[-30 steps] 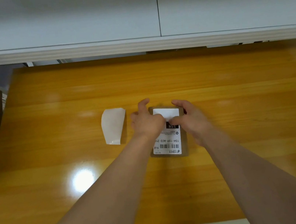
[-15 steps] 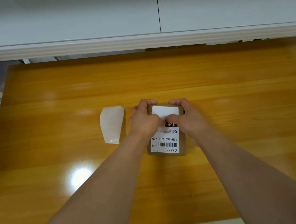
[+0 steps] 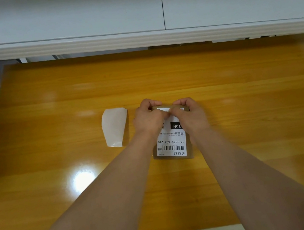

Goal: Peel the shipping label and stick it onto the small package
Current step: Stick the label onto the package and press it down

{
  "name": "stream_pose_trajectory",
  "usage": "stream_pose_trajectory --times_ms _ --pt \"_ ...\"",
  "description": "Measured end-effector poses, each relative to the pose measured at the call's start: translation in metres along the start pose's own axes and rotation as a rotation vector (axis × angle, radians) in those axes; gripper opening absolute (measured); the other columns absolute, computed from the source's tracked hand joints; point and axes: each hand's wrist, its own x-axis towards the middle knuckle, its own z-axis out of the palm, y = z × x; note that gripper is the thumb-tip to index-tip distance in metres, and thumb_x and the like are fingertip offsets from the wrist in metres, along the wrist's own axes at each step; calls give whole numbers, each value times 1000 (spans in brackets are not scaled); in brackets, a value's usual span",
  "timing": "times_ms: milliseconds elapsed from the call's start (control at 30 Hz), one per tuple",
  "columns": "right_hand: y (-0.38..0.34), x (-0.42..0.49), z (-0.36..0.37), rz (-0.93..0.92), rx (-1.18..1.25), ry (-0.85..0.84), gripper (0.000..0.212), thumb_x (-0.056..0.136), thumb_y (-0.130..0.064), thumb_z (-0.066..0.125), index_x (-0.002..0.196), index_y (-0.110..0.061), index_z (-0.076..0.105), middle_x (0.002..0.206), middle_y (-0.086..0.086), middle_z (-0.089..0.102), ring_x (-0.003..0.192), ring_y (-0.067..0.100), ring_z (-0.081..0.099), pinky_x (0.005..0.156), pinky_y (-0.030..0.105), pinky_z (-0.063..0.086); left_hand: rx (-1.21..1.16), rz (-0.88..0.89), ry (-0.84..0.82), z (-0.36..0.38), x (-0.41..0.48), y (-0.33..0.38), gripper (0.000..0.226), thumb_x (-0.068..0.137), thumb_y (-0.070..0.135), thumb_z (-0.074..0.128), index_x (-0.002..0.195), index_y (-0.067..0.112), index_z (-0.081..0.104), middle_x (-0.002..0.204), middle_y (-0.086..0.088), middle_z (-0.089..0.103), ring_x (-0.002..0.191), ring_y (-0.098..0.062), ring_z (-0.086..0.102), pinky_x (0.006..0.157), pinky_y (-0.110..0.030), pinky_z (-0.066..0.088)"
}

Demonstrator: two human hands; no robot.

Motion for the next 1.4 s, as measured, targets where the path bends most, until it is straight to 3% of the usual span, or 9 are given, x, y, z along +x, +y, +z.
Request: stream_pose_trajectory --times_ms 333,533,600,700,767,833,933,1100,1400 --pt "4 6 4 -25 57 23 16 85 -13 72 84 -25 61 81 5 68 64 27 65 61 40 54 -203 -102 14 -2 7 4 16 86 -1 70 84 14 66 84 -11 70 74 -30 66 75 -44 58" --pt "1 4 0 -14 66 -18 14 87 -14 72 97 -21 64 82 4 69 58 22 65 55 36 54 -235 -119 46 0 5 6 12 88 1 71 87 13 69 82 -9 71 70 -26 66 66 -36 57" --pt "-2 4 -6 -18 47 -63 32 89 -17 73 118 -26 64 96 5 70 67 21 70 61 38 59 -252 -121 64 0 3 6 12 88 2 71 85 13 68 83 -7 71 74 -26 66 67 -35 56" --pt "-6 3 -18 -6 18 -71 65 90 -24 73 146 -37 42 140 5 54 97 23 68 70 38 60 -198 -111 99 -2 -1 5 7 91 7 69 89 13 67 81 -2 68 71 -17 64 58 -25 49" --pt "-8 0 -25 24 3 -74 69 92 -22 69 151 -35 35 153 1 42 94 17 65 69 36 57 -127 -100 138 -5 0 0 8 91 13 68 84 17 65 84 -1 69 80 -19 66 63 -27 51" --pt "-8 -2 -29 44 -13 -139 65 94 -15 66 150 -31 38 152 -2 44 87 12 66 62 33 55 66 -33 166 -7 1 -1 8 83 26 69 90 25 64 103 -2 69 108 -27 63 82 -36 54" --pt "-3 -4 -30 40 -50 -240 70 90 -5 68 149 -29 40 140 1 58 94 25 72 74 49 62 481 104 35 -5 -1 0 56 75 28 74 127 34 56 139 0 50 138 -27 35 107 -49 43" --pt "2 -3 -29 7 -95 -285 83 81 7 69 148 -33 40 124 1 66 95 31 73 78 56 61 443 73 -162 -1 2 -6 85 48 21 73 126 46 52 131 5 59 125 -30 54 101 -55 50" --pt "6 0 -23 2 -106 -206 65 82 -2 70 132 -40 53 112 3 72 84 35 75 67 59 62 317 78 -104 2 8 -18 66 53 16 71 89 69 54 122 9 63 118 -30 60 95 -57 53"
